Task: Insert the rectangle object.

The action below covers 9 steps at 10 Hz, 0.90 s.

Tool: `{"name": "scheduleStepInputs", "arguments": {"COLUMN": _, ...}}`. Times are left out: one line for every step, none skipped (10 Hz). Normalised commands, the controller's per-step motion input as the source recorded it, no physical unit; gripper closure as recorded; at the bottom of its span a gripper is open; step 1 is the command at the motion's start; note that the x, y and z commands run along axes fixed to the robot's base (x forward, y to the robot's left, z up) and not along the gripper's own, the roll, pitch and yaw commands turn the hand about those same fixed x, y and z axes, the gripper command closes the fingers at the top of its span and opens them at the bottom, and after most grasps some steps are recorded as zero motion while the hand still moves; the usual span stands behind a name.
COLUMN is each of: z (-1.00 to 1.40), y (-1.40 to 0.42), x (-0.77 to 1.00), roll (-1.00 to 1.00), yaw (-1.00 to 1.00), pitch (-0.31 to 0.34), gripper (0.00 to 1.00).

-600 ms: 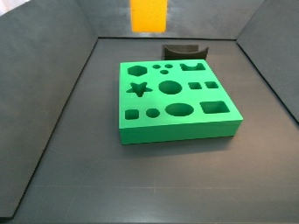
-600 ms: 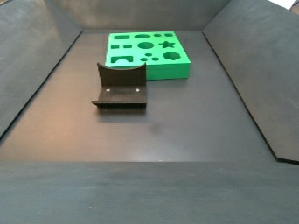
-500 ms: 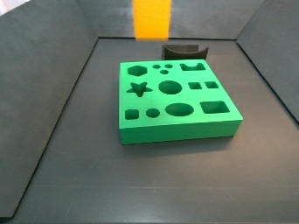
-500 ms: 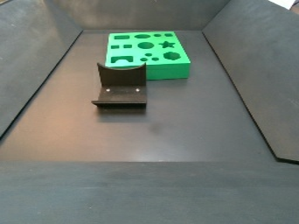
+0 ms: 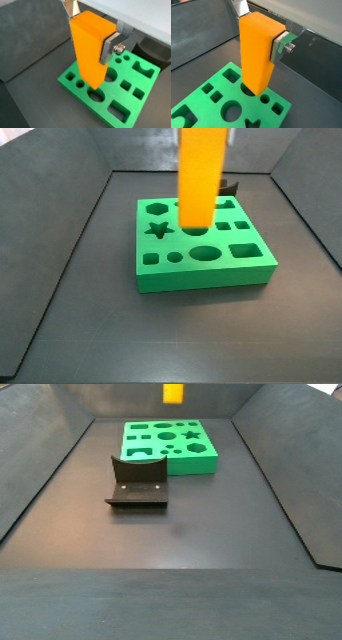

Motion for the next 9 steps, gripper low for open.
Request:
{"name": "scheduleStepInputs", "arguments": {"z": -0.17, "y": 0.00, "x": 0.85, "roll": -0.05, "yaw": 0.27, "pitch": -0.081, "gripper": 1.00}}
{"name": "scheduleStepInputs", "arguments": {"z": 0.00, "y": 0.00, "x": 0.36, "roll": 0.02, "yaw": -0.01, "pitch": 0.040, "gripper": 1.00}}
{"name": "scheduleStepInputs", "arguments": {"z": 0.00, "y": 0.00, "x": 0.03, "roll": 0.00, "yaw": 0.00, "pitch": 0.034, "gripper": 1.00}}
{"name": "scheduleStepInputs", "arguments": {"z": -0.13, "y": 0.00, "x": 0.00, "roll": 0.00, "yaw": 0.03, "pitch": -0.047, "gripper": 1.00}}
{"name": "scheduleStepInputs", "arguments": {"z": -0.03, "y": 0.00, "x": 0.52, "roll": -0.06, "yaw": 0.20, "pitch": -0.041, "gripper": 1.00}}
{"name": "scheduleStepInputs", "arguments": {"z": 0.00, "y": -0.29, "x": 0.93, "roll": 0.00, "yaw": 0.25, "pitch": 0.003, "gripper": 1.00}}
{"name": "scheduleStepInputs", "arguments": {"z": 0.00, "y": -0.32, "x": 1.00, "roll": 0.00, "yaw": 0.15, "pitch": 0.000, "gripper": 1.00}}
{"name": "scheduleStepInputs", "arguments": {"z": -0.08, "y": -0.34, "x": 1.00, "roll": 0.02, "yaw": 0.01, "pitch": 0.000, "gripper": 1.00}}
{"name": "scheduleStepInputs", "arguments": {"z": -0.19, "y": -0.25, "x": 1.00, "roll": 0.04, "yaw": 0.00, "pitch": 0.000, "gripper": 1.00}}
